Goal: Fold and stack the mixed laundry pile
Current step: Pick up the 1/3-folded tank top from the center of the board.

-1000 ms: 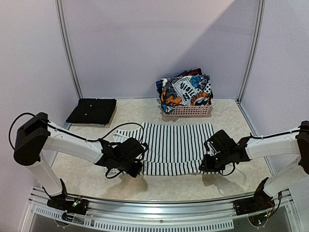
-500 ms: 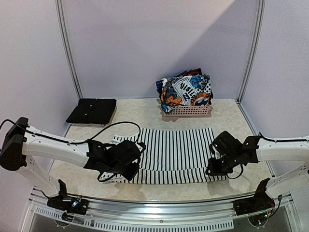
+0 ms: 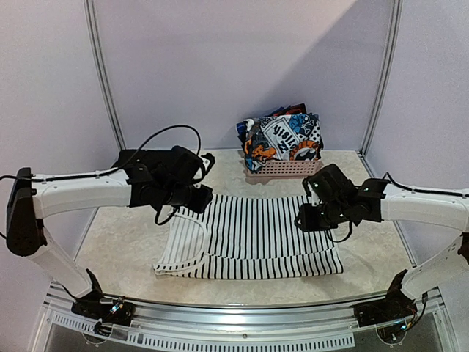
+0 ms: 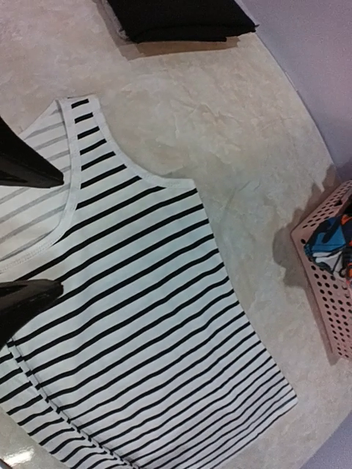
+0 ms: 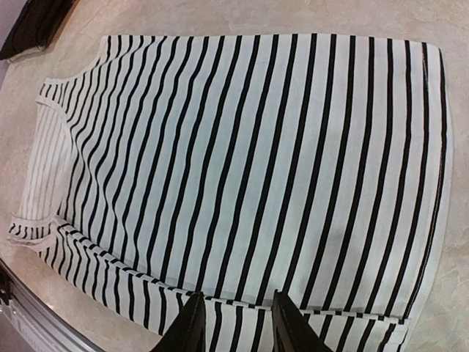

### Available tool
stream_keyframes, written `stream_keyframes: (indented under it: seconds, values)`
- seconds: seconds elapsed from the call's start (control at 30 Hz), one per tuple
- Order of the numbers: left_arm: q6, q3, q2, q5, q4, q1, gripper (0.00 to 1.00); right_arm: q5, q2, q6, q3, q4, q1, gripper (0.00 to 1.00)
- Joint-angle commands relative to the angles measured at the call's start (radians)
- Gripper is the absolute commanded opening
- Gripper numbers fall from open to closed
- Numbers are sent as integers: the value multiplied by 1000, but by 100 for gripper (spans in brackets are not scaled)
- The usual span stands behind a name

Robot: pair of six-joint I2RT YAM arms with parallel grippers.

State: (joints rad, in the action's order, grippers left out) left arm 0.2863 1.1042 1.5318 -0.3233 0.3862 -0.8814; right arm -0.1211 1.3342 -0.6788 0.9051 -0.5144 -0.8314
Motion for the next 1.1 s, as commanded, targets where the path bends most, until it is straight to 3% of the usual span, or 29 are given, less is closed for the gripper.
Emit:
stream_keyframes:
  seconds: [0.0, 0.13, 0.23, 0.5, 0.7, 1.07]
  values:
    - [-120, 53, 25, 136, 44, 106, 45, 26, 76, 36, 21, 46, 6, 35]
    - [-209, 110, 69, 277, 57, 225, 46, 32, 86, 43, 14, 105, 9, 53]
    - [-253, 196, 164, 343, 101, 297, 46, 36, 88, 50, 24, 117, 22, 57]
    - [-286, 386, 425, 658, 139, 431, 49, 46, 89, 68, -13, 133, 42, 57]
    - [-274, 433, 517, 791, 141, 476, 51, 46, 65, 67, -54, 144, 47, 57]
    - [-273, 478, 617, 854, 133, 516, 52, 56, 77, 70, -72, 160, 48, 57]
